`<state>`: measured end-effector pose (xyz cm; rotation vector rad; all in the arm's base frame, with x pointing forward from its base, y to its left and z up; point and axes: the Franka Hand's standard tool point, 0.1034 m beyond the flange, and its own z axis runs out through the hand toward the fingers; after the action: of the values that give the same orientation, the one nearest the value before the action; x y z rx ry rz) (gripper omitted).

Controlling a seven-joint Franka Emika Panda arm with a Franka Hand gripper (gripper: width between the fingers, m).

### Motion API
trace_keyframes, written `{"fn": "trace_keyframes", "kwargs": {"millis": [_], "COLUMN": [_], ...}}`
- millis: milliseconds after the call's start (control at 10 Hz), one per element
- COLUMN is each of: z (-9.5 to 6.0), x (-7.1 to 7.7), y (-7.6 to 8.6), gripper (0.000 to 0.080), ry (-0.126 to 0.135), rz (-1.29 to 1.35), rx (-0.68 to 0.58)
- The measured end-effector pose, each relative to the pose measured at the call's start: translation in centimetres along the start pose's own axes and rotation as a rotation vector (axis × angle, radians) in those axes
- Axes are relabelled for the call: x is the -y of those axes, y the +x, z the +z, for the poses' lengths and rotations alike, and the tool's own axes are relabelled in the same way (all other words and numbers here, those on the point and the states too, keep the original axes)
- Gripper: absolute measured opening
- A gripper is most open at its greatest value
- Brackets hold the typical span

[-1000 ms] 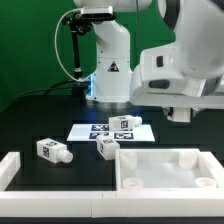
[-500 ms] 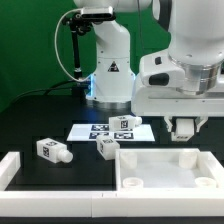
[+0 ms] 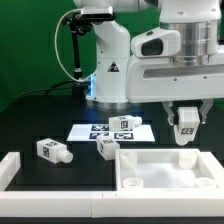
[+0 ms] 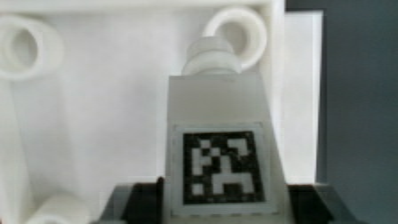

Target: Assemble one leg

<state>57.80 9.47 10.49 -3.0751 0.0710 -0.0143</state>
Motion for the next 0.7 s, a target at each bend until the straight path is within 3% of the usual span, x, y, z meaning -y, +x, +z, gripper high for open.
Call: {"fn": "trace_keyframes", "kwargs": {"millis": [200,400,500,600,700], "z": [0.2,-1.9,-2.8,-3.5,-3.2], "x": [0.1,-0.5,-0.1,0.6,0.3], "y": [1.4,4.7,6.4,7.1,6.9], "gripper": [0.0285,0.0285,0.0285,0.0285,0.0285], "ry": [-0.013,-0.019,-0.016,-0.01,-0.013], "rz": [-0.037,-0.091,-0.09,-0.084,-0.088], "rx": [-0.143,-0.243,-0.29,-0.352,-0.402]}}
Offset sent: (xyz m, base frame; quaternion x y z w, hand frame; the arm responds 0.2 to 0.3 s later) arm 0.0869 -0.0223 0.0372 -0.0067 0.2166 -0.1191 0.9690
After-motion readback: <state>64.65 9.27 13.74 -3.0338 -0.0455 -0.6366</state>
